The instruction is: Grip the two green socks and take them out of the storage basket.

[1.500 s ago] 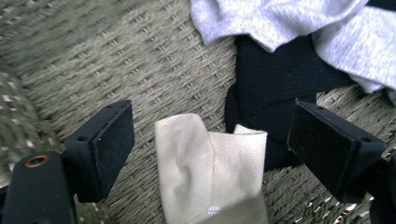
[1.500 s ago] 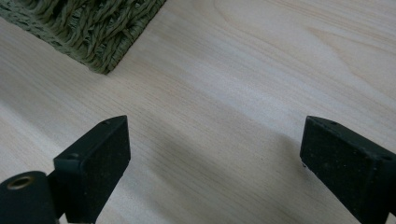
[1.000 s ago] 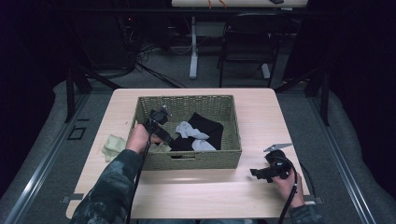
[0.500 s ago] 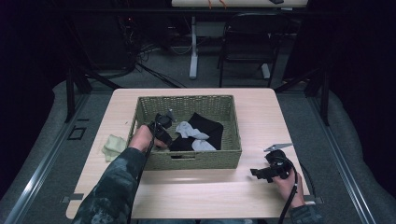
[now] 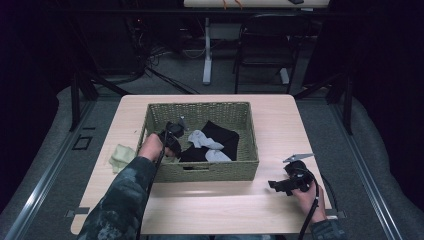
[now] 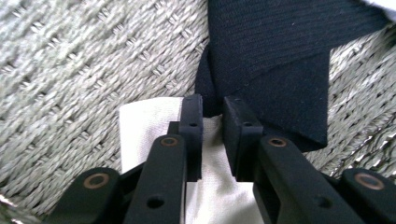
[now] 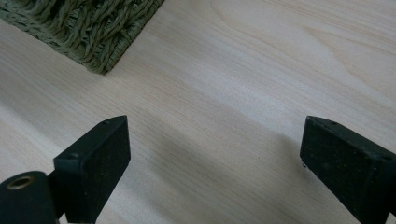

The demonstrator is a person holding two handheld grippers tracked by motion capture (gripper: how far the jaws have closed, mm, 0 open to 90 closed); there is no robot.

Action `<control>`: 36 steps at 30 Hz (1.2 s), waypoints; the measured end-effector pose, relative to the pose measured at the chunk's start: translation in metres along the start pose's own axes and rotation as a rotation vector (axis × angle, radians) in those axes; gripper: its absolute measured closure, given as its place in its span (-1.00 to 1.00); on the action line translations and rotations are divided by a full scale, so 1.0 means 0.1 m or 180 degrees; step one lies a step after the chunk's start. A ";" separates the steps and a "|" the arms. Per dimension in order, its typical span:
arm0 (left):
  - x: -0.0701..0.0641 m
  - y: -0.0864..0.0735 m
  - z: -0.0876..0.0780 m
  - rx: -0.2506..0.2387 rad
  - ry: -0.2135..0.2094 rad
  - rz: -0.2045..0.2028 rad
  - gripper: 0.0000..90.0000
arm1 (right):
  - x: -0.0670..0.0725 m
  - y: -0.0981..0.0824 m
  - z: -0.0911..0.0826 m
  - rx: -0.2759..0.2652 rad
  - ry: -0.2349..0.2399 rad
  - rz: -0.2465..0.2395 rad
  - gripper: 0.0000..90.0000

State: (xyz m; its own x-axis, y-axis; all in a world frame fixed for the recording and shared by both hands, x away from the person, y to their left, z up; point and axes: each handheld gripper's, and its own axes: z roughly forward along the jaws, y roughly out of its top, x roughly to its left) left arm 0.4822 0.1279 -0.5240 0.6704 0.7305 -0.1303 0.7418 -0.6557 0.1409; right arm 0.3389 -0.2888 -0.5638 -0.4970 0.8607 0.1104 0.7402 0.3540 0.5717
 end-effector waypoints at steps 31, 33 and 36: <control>-0.06 -0.10 -1.16 -0.0887 0.0220 0.0036 0.82 | 0.01 0.00 -0.01 0.0039 -0.0025 -0.0005 -0.82; -0.07 -0.08 -1.22 -0.0937 0.0230 0.0040 0.82 | 0.00 0.00 -0.01 0.0048 -0.0015 -0.0007 -0.82; -0.09 -0.06 -1.34 -0.0982 0.0256 0.0076 0.82 | 0.01 -0.01 -0.01 0.0049 -0.0047 -0.0014 -0.82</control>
State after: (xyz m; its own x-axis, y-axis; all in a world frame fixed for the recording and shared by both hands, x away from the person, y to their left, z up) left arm 0.4688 0.1510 -0.3919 0.6748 0.7365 -0.0472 0.6774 -0.5928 0.4356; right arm 0.3378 -0.2887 -0.5634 -0.4936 0.8644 0.0959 0.7449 0.3633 0.5595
